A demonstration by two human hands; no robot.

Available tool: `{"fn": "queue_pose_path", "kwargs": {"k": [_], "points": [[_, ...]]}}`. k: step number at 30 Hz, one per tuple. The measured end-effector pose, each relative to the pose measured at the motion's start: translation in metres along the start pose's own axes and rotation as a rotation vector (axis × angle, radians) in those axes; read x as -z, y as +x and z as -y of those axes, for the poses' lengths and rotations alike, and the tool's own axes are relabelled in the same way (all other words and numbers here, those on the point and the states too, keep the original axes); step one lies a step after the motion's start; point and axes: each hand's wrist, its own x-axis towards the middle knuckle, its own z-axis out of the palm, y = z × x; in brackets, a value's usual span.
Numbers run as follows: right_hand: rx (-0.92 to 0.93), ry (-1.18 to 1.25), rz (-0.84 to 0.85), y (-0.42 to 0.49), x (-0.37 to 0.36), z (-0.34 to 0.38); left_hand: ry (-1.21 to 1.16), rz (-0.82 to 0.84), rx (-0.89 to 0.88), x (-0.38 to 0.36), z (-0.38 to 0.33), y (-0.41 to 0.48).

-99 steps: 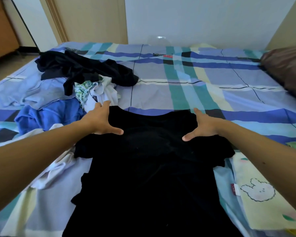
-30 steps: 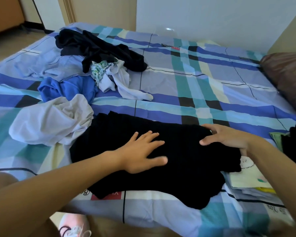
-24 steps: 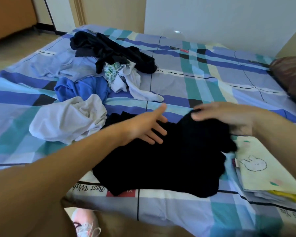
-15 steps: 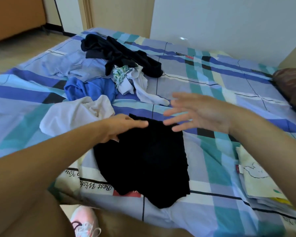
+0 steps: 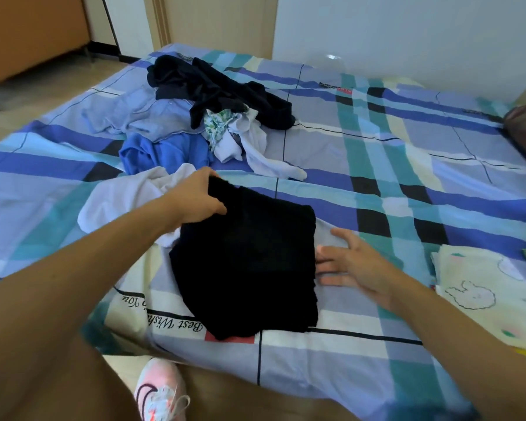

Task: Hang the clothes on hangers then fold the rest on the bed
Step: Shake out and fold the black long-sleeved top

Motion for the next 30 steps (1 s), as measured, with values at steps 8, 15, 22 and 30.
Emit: {"fn": "queue_pose_path", "kwargs": {"k": [8,15,22,30], "points": [[0.000,0.150,0.096,0.011,-0.023,-0.017,0.247,0.065,0.112,-0.030,-0.001,-0.003],[0.002,0.227,0.198,0.016,-0.028,-0.014,0.108,0.093,0.102,-0.029,-0.008,-0.004],[0.106,0.485,0.086,0.013,-0.002,-0.010,-0.305,0.170,0.223,-0.034,-0.009,-0.008],[0.115,0.248,-0.123,0.027,0.004,-0.031,-0.344,0.429,0.379,-0.049,-0.011,-0.032]]}}
